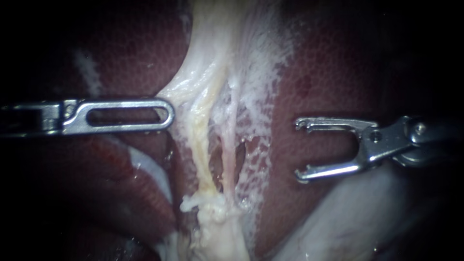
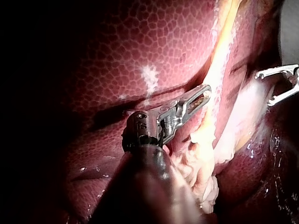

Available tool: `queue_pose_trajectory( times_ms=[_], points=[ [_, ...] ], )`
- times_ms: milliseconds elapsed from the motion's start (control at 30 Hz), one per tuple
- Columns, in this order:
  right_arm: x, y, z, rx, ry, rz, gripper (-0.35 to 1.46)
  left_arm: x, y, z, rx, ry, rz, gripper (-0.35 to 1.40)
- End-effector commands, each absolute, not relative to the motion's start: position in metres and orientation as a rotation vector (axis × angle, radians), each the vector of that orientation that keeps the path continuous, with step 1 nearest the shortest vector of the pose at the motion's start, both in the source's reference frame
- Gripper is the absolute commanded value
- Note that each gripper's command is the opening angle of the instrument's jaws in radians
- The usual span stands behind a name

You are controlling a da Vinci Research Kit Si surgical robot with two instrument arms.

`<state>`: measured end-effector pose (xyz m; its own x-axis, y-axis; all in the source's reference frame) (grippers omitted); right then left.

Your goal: Going back first clip left tube

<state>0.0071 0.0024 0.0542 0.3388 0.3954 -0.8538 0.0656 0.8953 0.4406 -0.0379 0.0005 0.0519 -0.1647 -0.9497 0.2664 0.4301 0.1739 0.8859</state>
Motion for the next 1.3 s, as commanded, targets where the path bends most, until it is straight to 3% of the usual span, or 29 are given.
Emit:
queue_pose_trajectory(
  times_ms=[33, 1300],
  points=[
    [0.0071, 0.0024, 0.0539, 0.436, 1.221, 0.222, 0.60, -0.0379, 0.0005, 0.0519, 0.618, -1.140, -1.363, -0.35],
    [0.0071, 0.0022, 0.0537, 0.434, 1.223, 0.224, 0.60, -0.0410, -0.0014, 0.0574, 0.606, -1.153, -1.355, -0.35]
  ],
)
